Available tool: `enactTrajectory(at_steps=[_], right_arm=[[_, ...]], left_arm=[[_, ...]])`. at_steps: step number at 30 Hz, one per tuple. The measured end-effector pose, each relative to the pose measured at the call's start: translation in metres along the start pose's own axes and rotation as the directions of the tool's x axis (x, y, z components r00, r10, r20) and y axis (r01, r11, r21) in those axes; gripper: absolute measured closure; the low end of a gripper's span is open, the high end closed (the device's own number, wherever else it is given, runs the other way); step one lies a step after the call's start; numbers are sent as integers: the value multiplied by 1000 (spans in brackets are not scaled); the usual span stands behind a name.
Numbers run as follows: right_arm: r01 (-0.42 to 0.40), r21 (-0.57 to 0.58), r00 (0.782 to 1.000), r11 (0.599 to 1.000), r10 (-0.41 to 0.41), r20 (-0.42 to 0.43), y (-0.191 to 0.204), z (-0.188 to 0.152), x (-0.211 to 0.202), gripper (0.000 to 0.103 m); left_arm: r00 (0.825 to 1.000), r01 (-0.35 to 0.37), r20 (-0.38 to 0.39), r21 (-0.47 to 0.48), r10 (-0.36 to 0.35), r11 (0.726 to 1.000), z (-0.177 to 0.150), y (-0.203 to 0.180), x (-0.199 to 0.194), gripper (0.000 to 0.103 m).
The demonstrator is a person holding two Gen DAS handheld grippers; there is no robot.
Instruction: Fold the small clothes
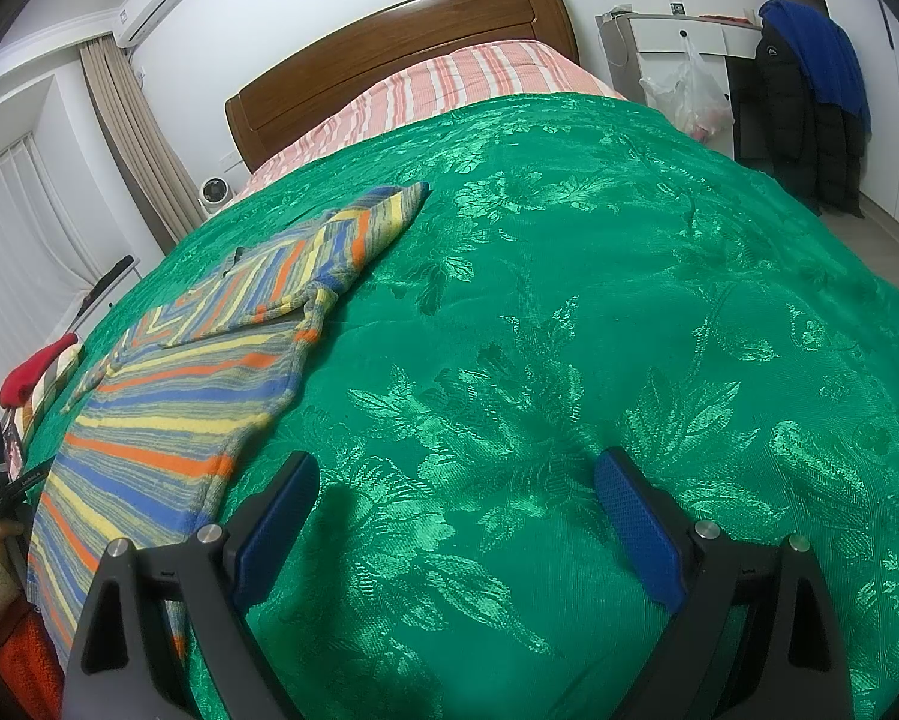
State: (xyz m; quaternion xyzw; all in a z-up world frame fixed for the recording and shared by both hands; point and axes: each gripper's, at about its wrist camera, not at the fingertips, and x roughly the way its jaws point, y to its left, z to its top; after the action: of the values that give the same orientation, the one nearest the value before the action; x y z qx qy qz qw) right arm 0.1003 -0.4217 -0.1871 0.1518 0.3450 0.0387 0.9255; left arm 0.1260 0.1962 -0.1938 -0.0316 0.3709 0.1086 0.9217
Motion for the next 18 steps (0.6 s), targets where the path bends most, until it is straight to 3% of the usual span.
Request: enactTrajectory(at_steps=[6,8,10,11,14,16,18], right_arm=[[1,-1,1000,1000,-1,-1,0,0,0,10],[3,-1,1000,1000,-3,-1,0,0,0,10],[7,-3,1000,1000,-7,-4,0,0,1,10],[10,-5,1000,1000,-10,-5,1,0,1,10],[10,-6,1000,1000,-10,-4,1,1,1,10],[8,-6,1000,1000,-8,-3,1,1,1,10],[4,-6,1000,1000,-4,0,1,1,2,10]], left_arm=[[1000,-5,-12,4,5,1000,2,0,-2,0],[997,4,-73,29,-2,1000,10,0,-8,0],[991,81,-111,35,-76,996,23,3,-17,1],[986,142,-85,12,-140,990,37,11,-28,1],[972,232,-28,-36,-233,972,83,36,-42,0],[962,266,-41,-68,-269,962,112,51,-34,0],[947,287,-101,-162,-306,944,146,76,-3,0]])
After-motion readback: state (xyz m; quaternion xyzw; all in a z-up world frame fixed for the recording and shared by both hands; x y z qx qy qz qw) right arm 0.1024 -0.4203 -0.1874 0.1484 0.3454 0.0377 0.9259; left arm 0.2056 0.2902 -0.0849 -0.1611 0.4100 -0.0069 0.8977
